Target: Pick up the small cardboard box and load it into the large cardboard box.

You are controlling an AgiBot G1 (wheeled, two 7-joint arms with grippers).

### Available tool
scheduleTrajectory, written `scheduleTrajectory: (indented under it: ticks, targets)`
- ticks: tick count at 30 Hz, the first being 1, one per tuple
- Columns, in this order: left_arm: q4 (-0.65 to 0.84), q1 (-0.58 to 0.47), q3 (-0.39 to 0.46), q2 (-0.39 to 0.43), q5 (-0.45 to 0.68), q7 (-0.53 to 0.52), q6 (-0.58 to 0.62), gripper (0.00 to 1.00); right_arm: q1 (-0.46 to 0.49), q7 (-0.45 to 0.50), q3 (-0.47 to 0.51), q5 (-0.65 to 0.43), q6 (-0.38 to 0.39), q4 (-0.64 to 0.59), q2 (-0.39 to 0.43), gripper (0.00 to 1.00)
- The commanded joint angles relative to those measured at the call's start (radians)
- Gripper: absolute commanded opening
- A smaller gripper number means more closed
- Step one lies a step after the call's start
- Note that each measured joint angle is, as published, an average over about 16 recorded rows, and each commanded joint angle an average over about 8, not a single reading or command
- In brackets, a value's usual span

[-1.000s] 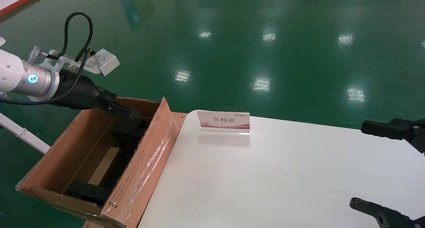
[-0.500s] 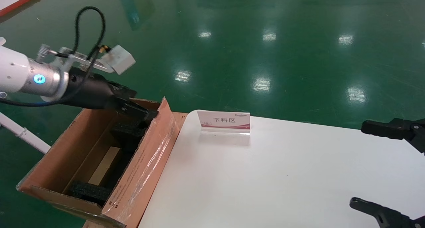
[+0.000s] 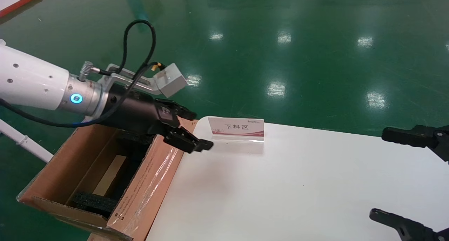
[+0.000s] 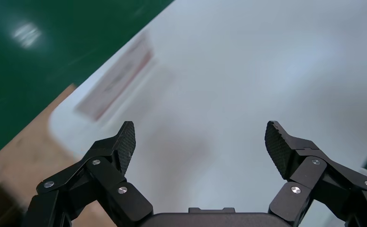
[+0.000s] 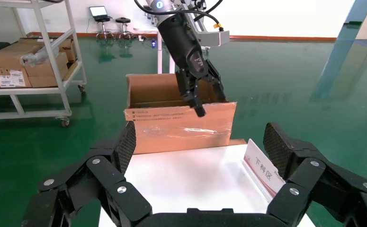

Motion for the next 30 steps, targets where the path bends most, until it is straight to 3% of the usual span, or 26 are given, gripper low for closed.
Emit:
scheduleTrajectory:
  ticks: [1, 30]
  targets:
    - [0.003, 0.050, -0.064, 0.007, -0.022, 0.038, 0.020, 1.00, 0.000, 0.000, 0.000, 0.000, 0.000, 0.000, 0.000, 1.00]
    - [0.041, 0.732, -0.935, 0.109, -0.322, 0.557, 0.297, 1.00, 0.000, -0.001, -0.002, 0.001, 0.001, 0.000, 0.001, 1.00]
